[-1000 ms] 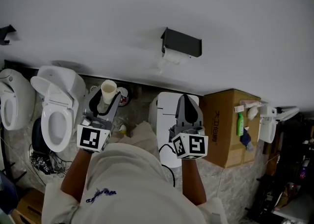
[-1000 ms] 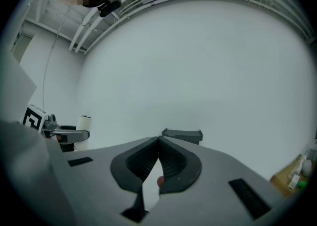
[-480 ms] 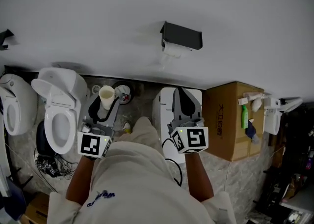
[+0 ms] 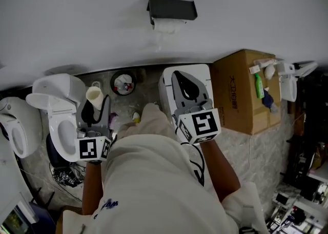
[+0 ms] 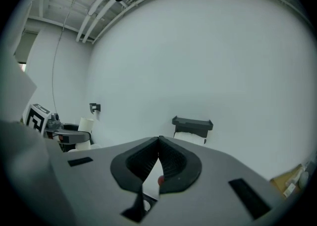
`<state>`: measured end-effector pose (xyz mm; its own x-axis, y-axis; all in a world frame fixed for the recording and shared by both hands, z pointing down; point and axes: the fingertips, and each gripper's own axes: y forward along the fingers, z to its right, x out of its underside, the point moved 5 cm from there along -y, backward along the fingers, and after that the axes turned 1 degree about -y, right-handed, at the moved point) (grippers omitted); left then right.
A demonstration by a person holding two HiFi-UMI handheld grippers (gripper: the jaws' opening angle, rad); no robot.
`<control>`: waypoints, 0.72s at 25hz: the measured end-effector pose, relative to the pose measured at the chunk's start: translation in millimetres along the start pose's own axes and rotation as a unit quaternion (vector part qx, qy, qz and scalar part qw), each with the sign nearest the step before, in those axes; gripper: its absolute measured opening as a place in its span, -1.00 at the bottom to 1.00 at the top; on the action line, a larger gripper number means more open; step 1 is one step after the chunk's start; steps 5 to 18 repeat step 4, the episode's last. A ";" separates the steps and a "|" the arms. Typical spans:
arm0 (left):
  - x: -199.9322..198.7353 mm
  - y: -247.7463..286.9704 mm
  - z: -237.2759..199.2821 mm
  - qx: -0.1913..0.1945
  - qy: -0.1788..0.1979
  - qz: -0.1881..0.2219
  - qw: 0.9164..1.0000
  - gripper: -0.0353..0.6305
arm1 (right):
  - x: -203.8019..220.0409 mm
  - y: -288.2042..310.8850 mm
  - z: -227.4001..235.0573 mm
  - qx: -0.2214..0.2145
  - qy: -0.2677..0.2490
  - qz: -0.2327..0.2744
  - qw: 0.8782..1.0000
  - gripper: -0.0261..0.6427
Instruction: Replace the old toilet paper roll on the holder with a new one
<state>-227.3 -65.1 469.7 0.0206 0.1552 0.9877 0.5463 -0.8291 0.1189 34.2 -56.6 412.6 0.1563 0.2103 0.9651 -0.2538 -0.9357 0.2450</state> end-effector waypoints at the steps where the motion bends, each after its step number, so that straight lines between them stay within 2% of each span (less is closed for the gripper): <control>1: 5.8 2.9 -12.7 -0.021 -0.004 0.001 1.000 -0.28 | -3.0 9.9 1.6 -0.011 -0.014 -0.001 1.000 -0.91; 4: 25.9 0.1 -54.6 -0.096 -0.029 0.002 0.995 -0.28 | -17.9 42.7 2.6 -0.057 -0.074 -0.006 0.996 -0.91; 18: 25.9 0.1 -54.6 -0.096 -0.029 0.002 0.995 -0.28 | -17.9 42.7 2.6 -0.057 -0.074 -0.006 0.996 -0.91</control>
